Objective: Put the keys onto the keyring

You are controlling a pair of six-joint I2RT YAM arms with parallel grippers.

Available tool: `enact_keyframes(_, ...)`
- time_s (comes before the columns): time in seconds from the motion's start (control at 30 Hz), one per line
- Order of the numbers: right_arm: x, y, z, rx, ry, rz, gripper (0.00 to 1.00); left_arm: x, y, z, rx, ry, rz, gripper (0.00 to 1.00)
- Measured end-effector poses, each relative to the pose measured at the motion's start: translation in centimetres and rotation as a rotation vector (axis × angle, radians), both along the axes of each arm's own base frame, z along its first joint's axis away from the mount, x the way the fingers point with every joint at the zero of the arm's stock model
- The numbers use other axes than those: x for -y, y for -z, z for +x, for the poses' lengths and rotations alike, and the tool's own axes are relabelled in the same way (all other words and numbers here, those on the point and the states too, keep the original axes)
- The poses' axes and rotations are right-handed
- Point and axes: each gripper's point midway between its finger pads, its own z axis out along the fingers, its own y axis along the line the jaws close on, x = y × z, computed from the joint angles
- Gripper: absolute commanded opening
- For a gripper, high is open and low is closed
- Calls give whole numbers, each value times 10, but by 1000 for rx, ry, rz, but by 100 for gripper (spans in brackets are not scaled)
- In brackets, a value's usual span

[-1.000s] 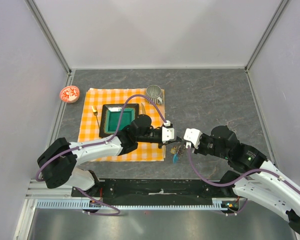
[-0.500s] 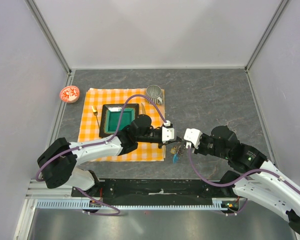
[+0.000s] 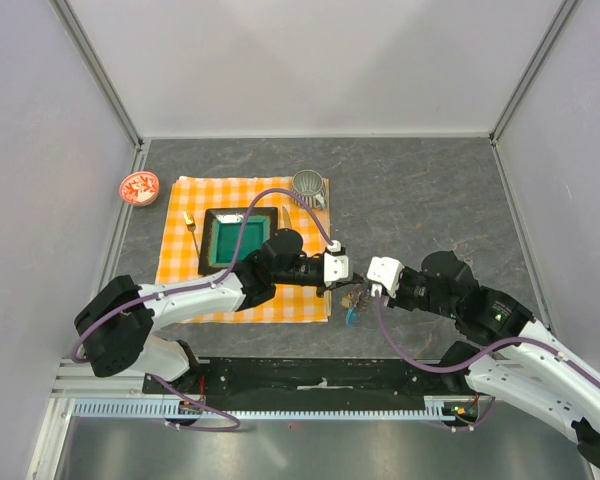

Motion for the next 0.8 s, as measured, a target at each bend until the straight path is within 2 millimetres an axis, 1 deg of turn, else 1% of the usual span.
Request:
enact_keyframes(0.37,0,0,0,-2,0,1,0,0,0,-1,-2,7,-1,2)
enact_keyframes(0.8,-4,3,-3,-18,-19,-4,0,0,1,-13,-18,73,-1,2)
